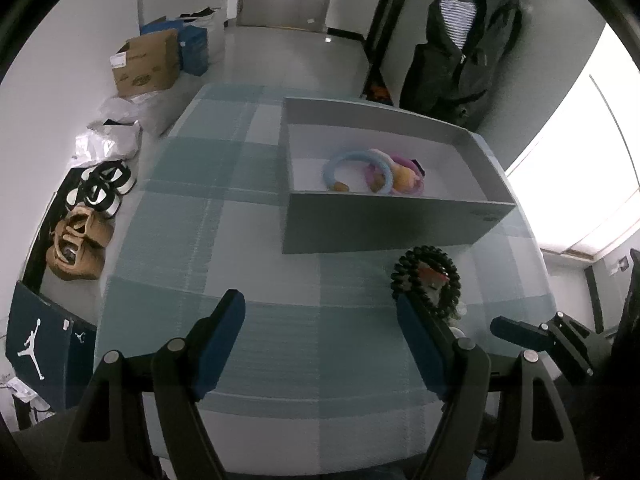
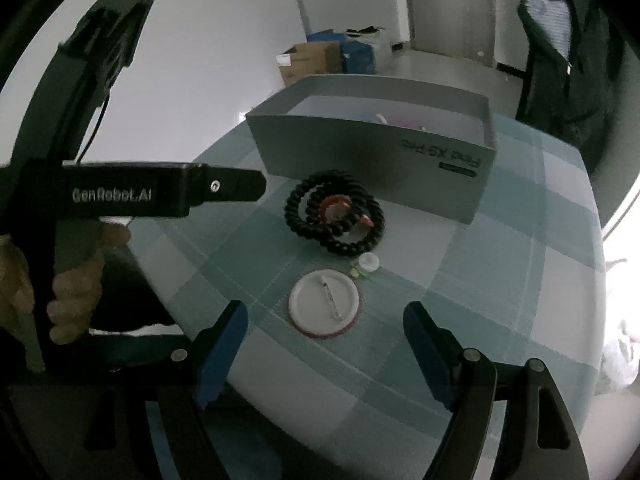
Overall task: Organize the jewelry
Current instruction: 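Lower the right gripper around the white round pin badge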
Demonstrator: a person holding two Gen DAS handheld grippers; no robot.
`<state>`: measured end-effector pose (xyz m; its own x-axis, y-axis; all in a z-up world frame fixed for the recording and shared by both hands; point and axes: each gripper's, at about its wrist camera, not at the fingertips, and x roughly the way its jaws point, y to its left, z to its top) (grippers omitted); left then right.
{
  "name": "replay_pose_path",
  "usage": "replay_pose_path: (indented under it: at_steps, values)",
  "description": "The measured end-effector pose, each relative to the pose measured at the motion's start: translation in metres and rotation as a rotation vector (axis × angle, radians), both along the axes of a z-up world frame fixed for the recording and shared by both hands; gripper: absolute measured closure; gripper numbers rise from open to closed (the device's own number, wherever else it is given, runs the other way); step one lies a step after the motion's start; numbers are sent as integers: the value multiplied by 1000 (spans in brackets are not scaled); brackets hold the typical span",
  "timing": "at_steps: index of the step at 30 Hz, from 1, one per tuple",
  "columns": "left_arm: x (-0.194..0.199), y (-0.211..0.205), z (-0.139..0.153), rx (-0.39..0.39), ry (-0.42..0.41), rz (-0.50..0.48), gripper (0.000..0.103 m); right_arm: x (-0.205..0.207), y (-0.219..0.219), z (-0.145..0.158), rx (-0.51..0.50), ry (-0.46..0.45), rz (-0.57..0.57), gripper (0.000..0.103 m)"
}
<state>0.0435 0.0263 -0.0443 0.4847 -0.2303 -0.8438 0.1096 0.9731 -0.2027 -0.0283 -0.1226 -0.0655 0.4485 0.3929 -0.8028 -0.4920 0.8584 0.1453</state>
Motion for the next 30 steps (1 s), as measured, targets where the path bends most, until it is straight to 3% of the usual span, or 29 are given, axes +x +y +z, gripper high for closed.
replay_pose_path:
  at_steps: [6, 14, 18, 30]
  values:
    - [2, 4, 1, -13, 0, 10, 28, -3, 8, -4, -35, -11, 16, 40]
    - [3, 5, 1, -15, 1, 0, 28, -3, 23, -6, -131, -63, 42, 44]
    - [5, 6, 1, -17, 1, 2, 28, -3, 25, -5, -133, -67, 42, 61]
    - [6, 8, 1, -60, 19, -3, 28, 4, 16, 1, -61, -36, 27, 62]
